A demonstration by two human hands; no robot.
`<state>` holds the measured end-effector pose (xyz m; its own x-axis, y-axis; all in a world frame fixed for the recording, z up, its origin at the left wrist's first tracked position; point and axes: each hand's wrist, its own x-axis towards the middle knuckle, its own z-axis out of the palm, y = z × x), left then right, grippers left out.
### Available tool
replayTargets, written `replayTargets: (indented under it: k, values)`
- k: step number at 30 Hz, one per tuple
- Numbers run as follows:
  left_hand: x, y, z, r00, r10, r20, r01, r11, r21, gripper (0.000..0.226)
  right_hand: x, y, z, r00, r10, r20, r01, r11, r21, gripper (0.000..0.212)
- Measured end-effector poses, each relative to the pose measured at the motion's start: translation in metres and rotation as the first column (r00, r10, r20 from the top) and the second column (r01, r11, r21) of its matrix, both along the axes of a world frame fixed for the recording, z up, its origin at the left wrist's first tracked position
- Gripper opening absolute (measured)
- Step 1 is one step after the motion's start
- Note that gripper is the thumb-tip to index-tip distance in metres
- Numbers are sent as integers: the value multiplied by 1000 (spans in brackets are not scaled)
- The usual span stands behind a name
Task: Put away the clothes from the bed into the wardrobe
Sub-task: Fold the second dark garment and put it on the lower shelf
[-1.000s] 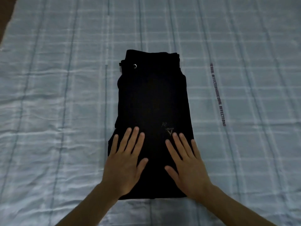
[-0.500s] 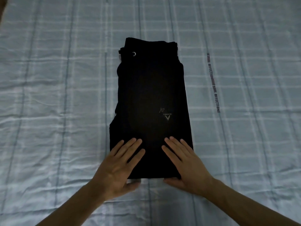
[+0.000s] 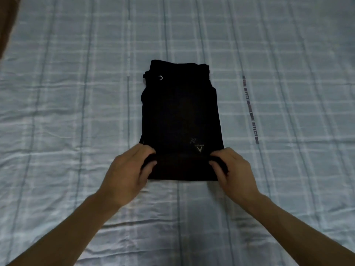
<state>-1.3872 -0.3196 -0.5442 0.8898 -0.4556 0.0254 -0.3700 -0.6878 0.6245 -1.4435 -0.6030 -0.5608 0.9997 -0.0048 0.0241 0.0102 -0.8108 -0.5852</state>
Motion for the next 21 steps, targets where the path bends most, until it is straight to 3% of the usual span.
replayTargets:
  k: [10,14,18,21]
  values:
    - [138,-26,4,977,178,114,-175,984,-36,6,159,-7,17,982,-167,92,156,981,114,10]
    - [191,-42,-5,951,297,92,-294,955,-47,7,217,-8,7,973,-205,106,187,970,159,8]
    - [228,-60,-17,882,466,-67,-471,869,-150,7,253,-12,-11,953,-263,148,228,949,220,8]
    - [237,-67,-33,857,514,-17,-514,854,-76,16,261,-14,-25,949,-265,171,239,958,157,23]
